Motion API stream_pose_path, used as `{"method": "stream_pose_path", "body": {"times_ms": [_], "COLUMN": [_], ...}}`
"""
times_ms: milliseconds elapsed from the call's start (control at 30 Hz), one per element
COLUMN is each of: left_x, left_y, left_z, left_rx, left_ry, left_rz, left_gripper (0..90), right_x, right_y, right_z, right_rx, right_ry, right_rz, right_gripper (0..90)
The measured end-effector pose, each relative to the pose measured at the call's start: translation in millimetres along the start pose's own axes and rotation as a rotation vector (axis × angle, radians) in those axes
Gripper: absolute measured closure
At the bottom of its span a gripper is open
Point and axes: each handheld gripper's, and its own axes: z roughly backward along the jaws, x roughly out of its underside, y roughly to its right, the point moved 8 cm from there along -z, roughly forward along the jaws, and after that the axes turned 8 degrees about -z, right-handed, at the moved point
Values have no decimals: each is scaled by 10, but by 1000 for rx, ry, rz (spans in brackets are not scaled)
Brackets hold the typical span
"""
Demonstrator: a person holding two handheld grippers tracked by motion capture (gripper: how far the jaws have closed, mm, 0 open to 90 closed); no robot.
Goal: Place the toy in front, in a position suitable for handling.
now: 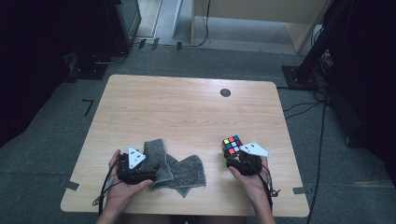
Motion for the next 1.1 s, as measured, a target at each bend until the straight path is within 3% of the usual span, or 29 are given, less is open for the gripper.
{"method": "stream_pose_path", "body": {"times_ms": [67,233,367,500,700,867,933,967,1067,1100], "left_x": [-23,-137,-153,-71,-37,-4,-9,-14,-18,-15], "left_y": [91,261,349,439,457,466,479,478,431,400], "left_z": [-54,-184,-241,-335,-402,-422,-409,-392,-363,-362], "left_rx": [25,122,146,164,166,157,181,188,172,158], "left_ry": [-10,-20,-19,-55,-94,-113,-99,-89,-69,-64], "left_rz": [-23,-34,-40,-62,-54,-83,-95,-104,-108,-100], "left_gripper": [84,85,85,85,88,111,156,222,521,582], "right_x": [4,23,95,148,146,164,176,183,195,199], "right_y": [-20,-119,-163,-117,-152,-264,-305,-331,-378,-389], "right_z": [-5,-45,-22,5,24,10,6,5,2,0], "right_rx": [-5,-43,-53,-55,-63,-85,-91,-97,-108,-112], "right_ry": [-3,-17,-18,-17,-15,-18,-22,-23,-24,-24], "right_rz": [0,-36,11,-8,42,71,81,86,92,93], "right_gripper": [341,341,341,341,341,342,341,342,341,341]}}
